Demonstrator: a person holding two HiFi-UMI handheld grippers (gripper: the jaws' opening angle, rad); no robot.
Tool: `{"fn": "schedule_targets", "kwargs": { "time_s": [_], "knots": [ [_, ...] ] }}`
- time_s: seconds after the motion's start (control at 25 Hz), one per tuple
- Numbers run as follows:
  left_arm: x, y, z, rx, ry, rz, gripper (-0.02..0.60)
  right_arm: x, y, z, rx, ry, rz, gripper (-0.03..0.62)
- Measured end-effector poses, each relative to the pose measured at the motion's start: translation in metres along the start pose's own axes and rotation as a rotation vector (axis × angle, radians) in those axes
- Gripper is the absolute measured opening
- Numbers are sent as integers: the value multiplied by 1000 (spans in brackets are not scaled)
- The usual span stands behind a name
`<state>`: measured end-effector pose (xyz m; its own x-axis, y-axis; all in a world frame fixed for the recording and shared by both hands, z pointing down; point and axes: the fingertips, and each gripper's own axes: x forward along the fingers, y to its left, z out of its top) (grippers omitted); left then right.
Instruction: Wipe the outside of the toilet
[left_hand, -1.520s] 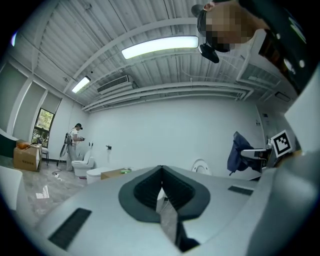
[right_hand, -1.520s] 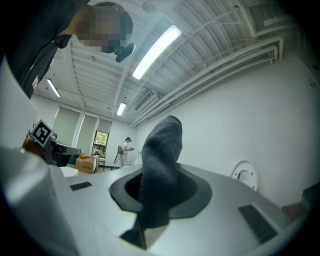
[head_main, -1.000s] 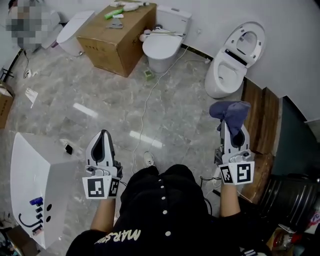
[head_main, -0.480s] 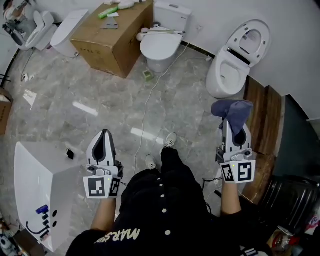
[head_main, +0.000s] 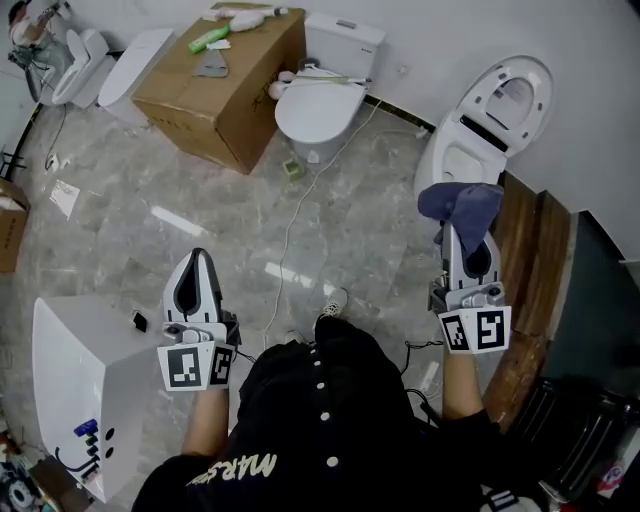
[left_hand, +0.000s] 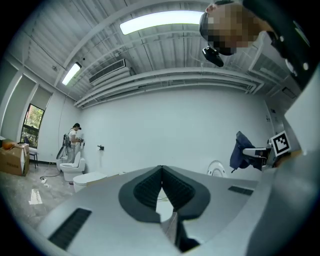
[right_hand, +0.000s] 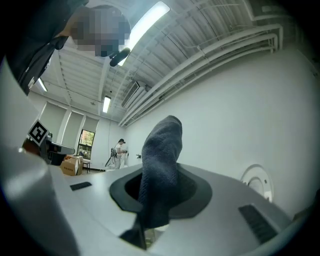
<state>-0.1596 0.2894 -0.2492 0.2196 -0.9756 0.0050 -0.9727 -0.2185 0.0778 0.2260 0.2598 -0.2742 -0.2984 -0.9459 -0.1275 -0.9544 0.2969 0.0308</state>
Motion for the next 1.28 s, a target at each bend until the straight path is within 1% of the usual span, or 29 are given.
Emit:
{"fn": "schedule_targets", "kwargs": {
  "time_s": [0.12, 0.32, 0.52, 0.68, 0.8, 0.96, 1.12, 1.28],
  "knots": [
    [28, -10, 5, 9, -18, 11, 9, 22, -17, -4, -6, -11, 27, 78],
    [58, -25, 10, 14, -36, 30, 9, 48, -36, -13, 9, -11, 70, 78],
    [72, -29, -5, 16, 7, 45, 9, 73, -44, -25, 11, -1, 93, 78],
    [87, -23, -18, 12, 29, 50, 9, 93, -44, -36, -5, 8, 112, 78],
    [103, -18, -29, 15, 50, 37, 9, 105, -41, -43, -15, 12, 117, 78],
    [136, -8, -34, 19, 58, 15, 9, 128, -44, -56, -7, 26, 101, 78],
    [173, 5, -39, 2, 62, 3, 9, 160, -44, -73, -6, 57, 105, 78],
    [202, 15, -52, 14, 79, -18, 9, 189, -41, -96, -16, 83, 107, 78]
  ]
}}
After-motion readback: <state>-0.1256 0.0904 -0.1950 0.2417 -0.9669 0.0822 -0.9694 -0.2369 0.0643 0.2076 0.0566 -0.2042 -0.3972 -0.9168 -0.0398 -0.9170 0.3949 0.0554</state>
